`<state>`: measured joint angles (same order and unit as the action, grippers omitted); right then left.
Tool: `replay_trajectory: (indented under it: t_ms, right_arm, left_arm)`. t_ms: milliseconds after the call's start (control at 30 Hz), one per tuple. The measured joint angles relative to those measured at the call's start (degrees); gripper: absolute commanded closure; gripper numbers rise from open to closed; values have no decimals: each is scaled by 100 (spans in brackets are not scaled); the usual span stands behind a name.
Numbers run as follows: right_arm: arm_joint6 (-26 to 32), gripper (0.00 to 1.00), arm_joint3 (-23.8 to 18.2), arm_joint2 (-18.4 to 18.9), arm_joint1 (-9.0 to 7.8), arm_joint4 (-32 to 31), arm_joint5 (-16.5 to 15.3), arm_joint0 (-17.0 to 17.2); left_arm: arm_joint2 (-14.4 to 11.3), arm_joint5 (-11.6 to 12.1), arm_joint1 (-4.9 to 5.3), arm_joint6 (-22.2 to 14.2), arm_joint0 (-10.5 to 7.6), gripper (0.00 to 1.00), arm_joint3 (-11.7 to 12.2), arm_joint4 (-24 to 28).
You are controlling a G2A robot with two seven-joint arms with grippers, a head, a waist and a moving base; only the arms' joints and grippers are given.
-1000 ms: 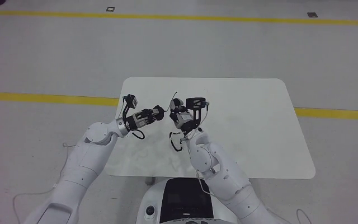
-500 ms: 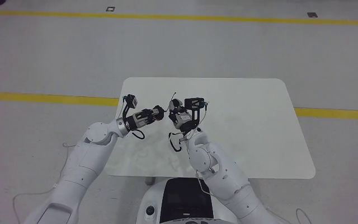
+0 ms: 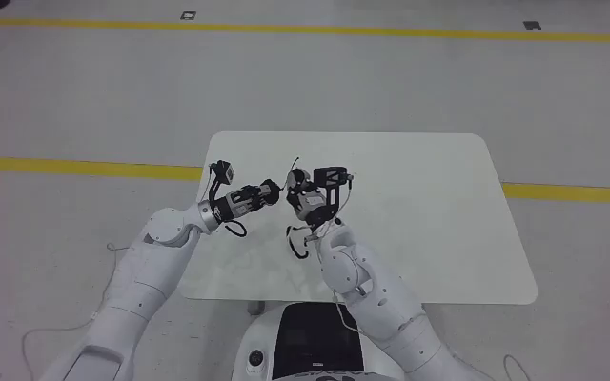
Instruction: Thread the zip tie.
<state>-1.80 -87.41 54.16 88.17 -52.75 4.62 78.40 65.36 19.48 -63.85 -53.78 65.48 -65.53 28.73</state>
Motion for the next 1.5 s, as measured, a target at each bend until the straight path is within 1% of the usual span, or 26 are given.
replay_trajectory:
  t_ms: [967,1500]
  right_arm:
    - [-91,100,116,13,32,-58,37,-24]
    - [-147,100,162,38,47,-52,-7,-44]
  left_arm:
    - [0,0,0,0,0,100,0,0]
    - [0,0,0,0,0,100,0,0]
